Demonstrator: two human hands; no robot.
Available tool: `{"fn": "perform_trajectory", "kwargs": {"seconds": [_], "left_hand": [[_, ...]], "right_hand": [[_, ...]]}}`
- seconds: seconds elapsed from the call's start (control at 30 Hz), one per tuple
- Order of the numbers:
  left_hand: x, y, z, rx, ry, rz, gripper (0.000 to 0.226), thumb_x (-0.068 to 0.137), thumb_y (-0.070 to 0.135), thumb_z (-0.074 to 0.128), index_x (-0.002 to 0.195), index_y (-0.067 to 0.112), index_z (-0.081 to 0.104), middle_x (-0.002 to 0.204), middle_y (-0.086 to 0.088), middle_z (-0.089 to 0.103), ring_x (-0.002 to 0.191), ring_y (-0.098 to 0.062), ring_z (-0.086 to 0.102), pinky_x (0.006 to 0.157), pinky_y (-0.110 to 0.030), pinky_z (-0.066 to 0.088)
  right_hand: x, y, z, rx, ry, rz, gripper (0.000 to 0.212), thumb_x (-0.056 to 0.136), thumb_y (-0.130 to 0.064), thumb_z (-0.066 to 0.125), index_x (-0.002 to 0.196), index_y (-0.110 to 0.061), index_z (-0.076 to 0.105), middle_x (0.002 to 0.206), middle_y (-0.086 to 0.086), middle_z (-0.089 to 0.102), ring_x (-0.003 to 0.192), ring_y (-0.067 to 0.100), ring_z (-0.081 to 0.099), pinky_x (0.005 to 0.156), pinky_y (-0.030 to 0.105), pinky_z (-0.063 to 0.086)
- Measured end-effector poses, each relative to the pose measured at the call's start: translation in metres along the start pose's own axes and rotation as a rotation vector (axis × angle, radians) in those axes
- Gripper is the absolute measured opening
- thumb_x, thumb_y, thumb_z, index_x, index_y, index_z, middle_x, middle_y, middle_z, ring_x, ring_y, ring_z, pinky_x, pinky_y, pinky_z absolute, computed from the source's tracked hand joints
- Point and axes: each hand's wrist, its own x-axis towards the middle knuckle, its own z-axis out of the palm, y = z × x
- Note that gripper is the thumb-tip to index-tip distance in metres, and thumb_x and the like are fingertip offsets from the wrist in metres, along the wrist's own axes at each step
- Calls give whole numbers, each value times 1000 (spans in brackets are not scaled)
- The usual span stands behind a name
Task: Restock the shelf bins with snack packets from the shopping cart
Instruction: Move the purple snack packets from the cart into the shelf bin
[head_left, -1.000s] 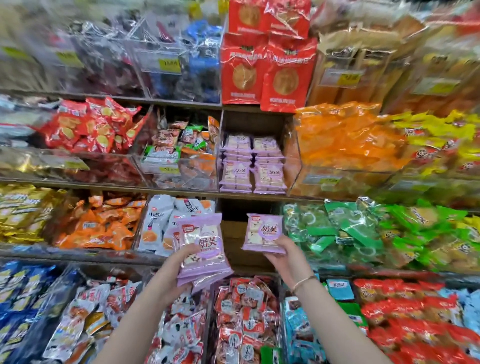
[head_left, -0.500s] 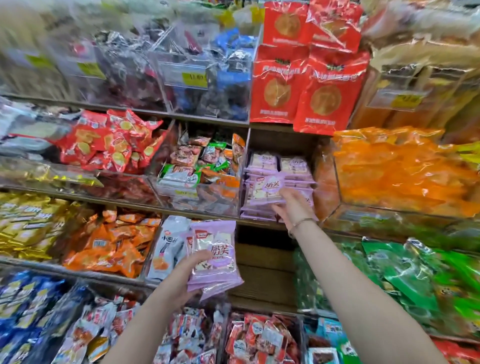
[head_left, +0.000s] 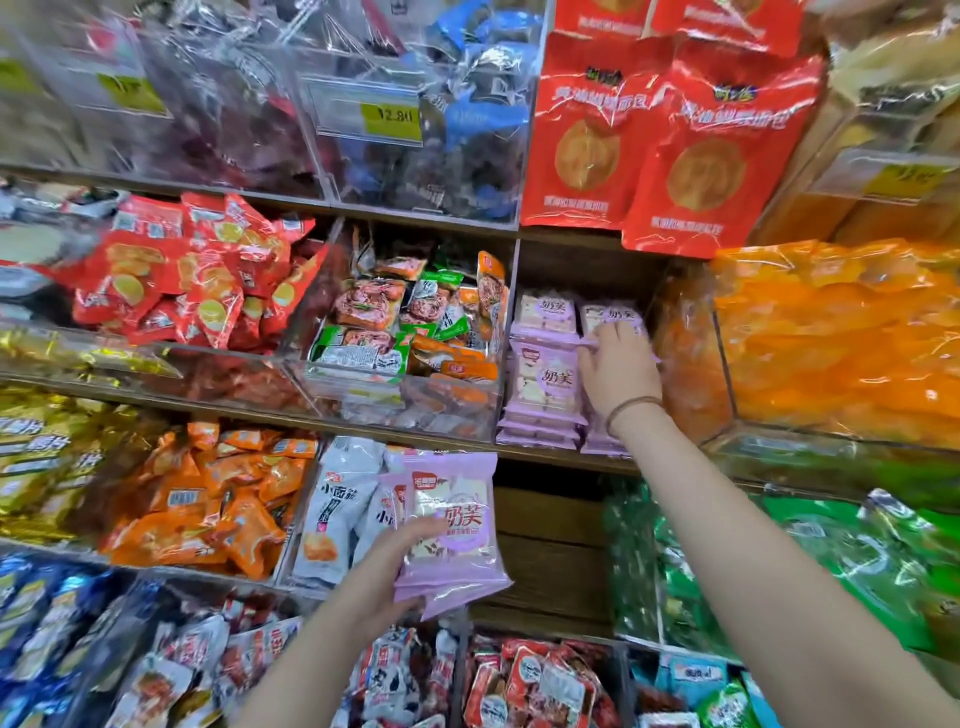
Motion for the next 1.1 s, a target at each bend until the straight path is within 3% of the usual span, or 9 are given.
{"fn": "perform_trajectory", "kwargs": {"seconds": [0.13,0.33,0.5,0.67,0.77,0.87,0.97,1.03,1.1], "left_hand": [[6,2,-4,10,-5,0,65,51,39,77,111,23,62,109,17,49,94,-6,49,67,-32,45],[7,3,-2,16,-31,-3,61,55,40,76,112,26,58,106,11,53,75,-2,61,55,-24,51],[10,2,0,-1,-54,16,68,51,35,84,114,23,61,108,5,60,75,-12,72,58,-25,55],[7,4,11,-30,-85,31,48,60,28,72,106,20,59,88,0,72,60,-11,71,49,-21,53],[7,1,20,-37,-95,38,48,59,29,72,105,18,59,88,-1,73,62,-13,71,49,-21,53],[8,-4,28,1,-104,33,61,58,34,76,113,16,58,107,-10,68,77,-22,72,59,-28,54],[8,-9,35,66,-146,28,79,48,48,87,117,23,57,103,-5,73,93,-24,70,75,-32,53],[6,-12,39,135,-150,30,71,49,65,82,111,39,59,123,7,63,119,-19,55,97,-37,44],[4,-13,41,50,-168,51,69,62,76,67,120,40,58,137,1,54,128,-25,50,108,-47,37]], "right_hand": [[18,11,10,-102,-173,-26,48,97,-25,35,144,-12,30,152,11,26,140,25,23,116,38,16],[7,20,20,-72,-128,63,49,99,-28,32,146,-14,27,154,10,22,141,29,21,116,40,22],[15,22,15,-85,-177,36,51,98,-28,36,145,-13,28,153,11,24,140,29,22,116,40,22],[-10,18,-10,276,-46,24,49,96,-25,45,143,-15,34,151,5,29,140,25,22,115,36,19],[-76,4,-21,528,78,44,35,90,-32,54,120,-15,52,118,2,51,106,18,53,93,34,44],[-157,-17,-21,724,-149,132,32,79,-51,59,97,-25,52,90,-11,48,70,2,47,63,12,38],[-205,-35,-10,874,-458,162,38,81,-50,63,92,-14,56,87,2,51,71,11,47,64,15,38],[-214,-41,-8,1001,-496,234,34,84,-42,65,96,-11,59,92,6,62,75,17,56,69,23,45],[-214,-43,-11,1102,-493,315,32,86,-34,63,95,-3,58,88,5,65,74,14,58,68,24,45]]}}
